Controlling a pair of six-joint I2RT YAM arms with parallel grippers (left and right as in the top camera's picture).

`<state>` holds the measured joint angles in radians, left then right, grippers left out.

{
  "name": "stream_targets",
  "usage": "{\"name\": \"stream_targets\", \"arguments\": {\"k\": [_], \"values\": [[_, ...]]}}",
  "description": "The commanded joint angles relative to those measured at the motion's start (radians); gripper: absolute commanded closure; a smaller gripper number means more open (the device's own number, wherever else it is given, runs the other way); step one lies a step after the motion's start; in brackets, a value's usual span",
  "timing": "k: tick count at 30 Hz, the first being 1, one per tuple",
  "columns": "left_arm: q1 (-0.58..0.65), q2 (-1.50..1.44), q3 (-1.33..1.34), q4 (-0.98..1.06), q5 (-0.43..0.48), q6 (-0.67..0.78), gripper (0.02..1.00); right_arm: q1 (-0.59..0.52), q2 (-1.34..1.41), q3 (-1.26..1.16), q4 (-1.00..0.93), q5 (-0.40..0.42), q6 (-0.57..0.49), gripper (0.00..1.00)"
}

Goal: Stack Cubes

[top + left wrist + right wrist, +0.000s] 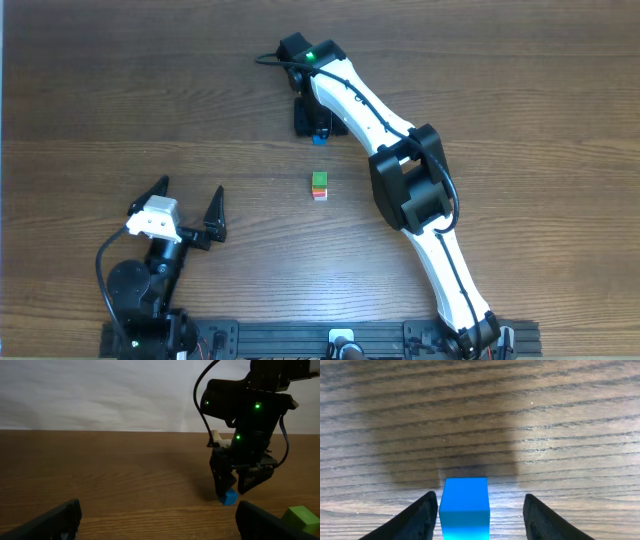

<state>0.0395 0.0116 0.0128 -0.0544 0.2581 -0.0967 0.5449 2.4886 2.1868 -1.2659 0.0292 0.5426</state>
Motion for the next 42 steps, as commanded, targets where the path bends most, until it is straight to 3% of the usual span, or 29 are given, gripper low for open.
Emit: {"name": "stream_targets", "arguments": {"k": [1,20,29,34,42], "values": [[-0.004,-0.007,-0.007,0.003,0.003,0.014,0.018,0.012,0.01,-0.009,0.002,0.005,0.003,0.448],[-0.004,-0.007,-0.007,0.003,0.003,0.014,0.018,0.021,0.01,-0.027,0.002,0.002,0.008,0.544],[-0.004,-0.007,-0.007,0.003,0.003,0.014,0.018,0.021,0.01,-0.027,0.008,-0.006,0.01,0.733],[-0.004,-0.007,-0.007,0.003,0.003,0.014,0.018,0.022,0.01,-0.027,0.01,-0.006,0.01,0.886],[-0.004,-0.007,-0.007,0.003,0.003,0.014,0.018,0.025,0.01,-0.027,0.009,-0.014,0.012,0.989]]}}
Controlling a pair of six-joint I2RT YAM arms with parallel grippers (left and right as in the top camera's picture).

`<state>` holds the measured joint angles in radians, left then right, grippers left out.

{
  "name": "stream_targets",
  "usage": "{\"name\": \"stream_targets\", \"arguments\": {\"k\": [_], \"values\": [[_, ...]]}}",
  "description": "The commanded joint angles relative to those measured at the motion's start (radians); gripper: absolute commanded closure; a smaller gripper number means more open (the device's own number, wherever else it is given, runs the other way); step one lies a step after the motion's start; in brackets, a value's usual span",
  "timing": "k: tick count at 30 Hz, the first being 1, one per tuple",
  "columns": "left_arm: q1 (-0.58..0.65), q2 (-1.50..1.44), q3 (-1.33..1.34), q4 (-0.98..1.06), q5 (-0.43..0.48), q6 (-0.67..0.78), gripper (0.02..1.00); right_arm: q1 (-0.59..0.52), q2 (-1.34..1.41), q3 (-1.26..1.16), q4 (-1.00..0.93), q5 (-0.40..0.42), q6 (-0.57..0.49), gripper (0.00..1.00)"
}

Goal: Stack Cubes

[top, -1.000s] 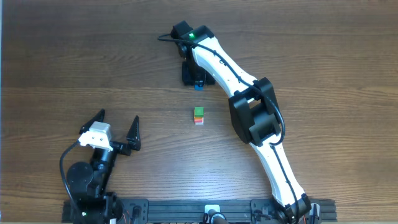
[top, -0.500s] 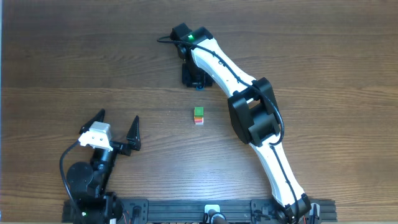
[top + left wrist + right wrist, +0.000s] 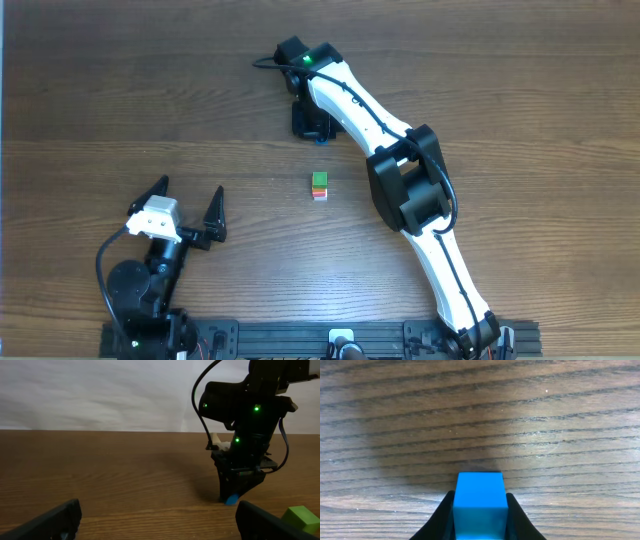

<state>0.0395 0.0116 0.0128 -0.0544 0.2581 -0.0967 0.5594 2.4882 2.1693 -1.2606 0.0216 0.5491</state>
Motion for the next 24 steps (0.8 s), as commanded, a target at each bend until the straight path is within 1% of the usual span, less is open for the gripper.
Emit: {"name": "stream_targets", "arguments": {"k": [1,11,24], "values": [[-0.004,-0.007,-0.007,0.003,0.003,0.014,0.018,0.011,0.011,-0.01,0.002,-0.006,0.008,0.989],[-0.004,-0.007,-0.007,0.003,0.003,0.014,0.018,0.011,-0.035,-0.007,-0.023,-0.006,0.007,0.989],[-0.004,-0.007,-0.007,0.003,0.003,0.014,0.018,0.012,-0.257,-0.005,-0.098,0.012,0.003,0.989]]}}
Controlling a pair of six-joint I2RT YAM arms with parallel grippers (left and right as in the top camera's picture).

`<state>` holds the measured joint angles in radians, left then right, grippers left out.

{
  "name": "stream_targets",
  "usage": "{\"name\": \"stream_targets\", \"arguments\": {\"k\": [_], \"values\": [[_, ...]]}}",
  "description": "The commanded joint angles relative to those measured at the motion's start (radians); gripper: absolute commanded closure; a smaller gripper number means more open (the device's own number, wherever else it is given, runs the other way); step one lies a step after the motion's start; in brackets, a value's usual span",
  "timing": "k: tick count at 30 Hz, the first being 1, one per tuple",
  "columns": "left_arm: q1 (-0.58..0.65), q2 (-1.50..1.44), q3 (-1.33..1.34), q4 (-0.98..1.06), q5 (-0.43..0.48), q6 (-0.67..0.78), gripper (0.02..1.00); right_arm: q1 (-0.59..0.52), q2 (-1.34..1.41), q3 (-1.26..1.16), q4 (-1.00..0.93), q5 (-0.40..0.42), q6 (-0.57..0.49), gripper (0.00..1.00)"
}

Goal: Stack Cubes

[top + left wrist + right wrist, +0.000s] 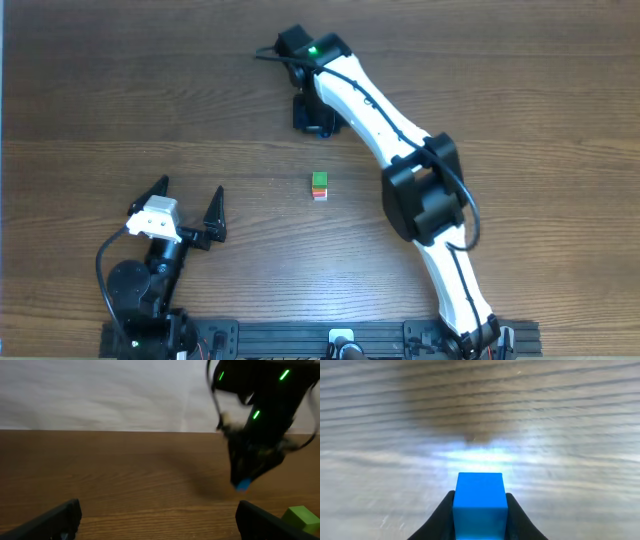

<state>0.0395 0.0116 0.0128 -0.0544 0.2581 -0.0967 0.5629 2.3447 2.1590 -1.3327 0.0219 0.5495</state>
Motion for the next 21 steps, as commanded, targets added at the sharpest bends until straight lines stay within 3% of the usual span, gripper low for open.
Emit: {"name": "stream_targets", "arguments": {"k": [1,6,21], "values": [[-0.004,-0.007,-0.007,0.003,0.003,0.014,0.018,0.01,-0.131,0.005,-0.039,0.017,0.003,0.989],[-0.004,-0.007,-0.007,0.003,0.003,0.014,0.018,0.035,-0.217,0.005,-0.117,0.057,0.003,0.989],[-0.004,-0.007,-0.007,0.003,0.003,0.014,0.018,0.153,-0.312,-0.031,-0.294,0.042,0.083,0.991]]}}
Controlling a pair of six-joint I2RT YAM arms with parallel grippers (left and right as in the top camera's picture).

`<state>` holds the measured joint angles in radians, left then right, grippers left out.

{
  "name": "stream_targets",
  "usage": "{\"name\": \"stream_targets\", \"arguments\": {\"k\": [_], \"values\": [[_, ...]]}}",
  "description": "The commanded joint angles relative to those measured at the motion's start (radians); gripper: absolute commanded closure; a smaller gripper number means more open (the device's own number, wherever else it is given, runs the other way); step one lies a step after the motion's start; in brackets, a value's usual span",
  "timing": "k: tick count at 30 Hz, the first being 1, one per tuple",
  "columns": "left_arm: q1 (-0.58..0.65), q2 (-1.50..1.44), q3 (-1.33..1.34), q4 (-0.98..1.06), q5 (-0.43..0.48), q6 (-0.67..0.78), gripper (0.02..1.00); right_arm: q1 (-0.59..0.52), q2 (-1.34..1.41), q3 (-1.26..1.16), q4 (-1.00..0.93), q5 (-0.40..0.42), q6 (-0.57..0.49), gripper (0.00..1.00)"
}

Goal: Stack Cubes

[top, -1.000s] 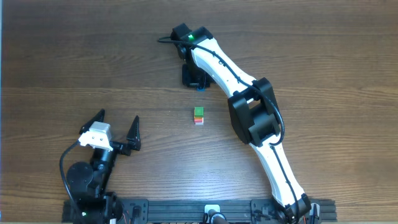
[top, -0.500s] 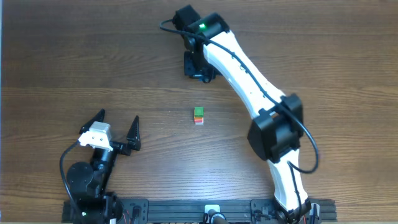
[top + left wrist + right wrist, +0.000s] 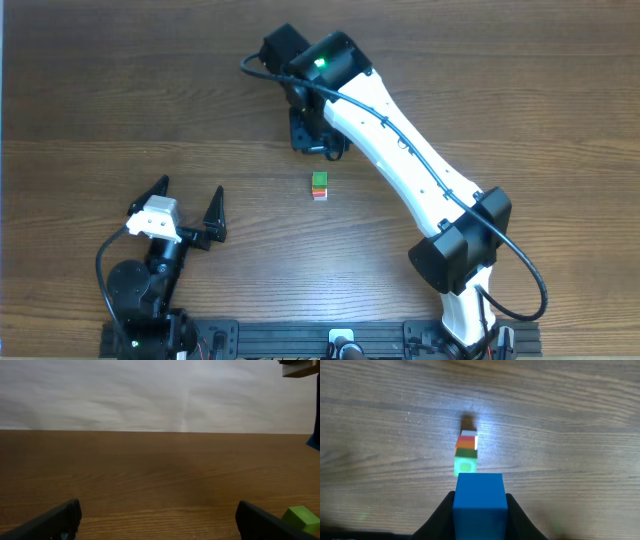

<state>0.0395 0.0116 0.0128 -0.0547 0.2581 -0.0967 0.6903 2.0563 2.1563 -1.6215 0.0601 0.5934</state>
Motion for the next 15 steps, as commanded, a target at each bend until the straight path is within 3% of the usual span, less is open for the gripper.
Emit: {"name": "stream_targets", "arguments": {"k": [1,15], "values": [[-0.004,-0.007,-0.007,0.003,0.003,0.014,0.018,0.031,-0.024,-0.043,0.0,-0.004,0.042,0.991],[-0.004,-0.007,-0.007,0.003,0.003,0.014,0.018,0.036,-0.146,-0.322,0.153,-0.068,0.057,0.989]]}}
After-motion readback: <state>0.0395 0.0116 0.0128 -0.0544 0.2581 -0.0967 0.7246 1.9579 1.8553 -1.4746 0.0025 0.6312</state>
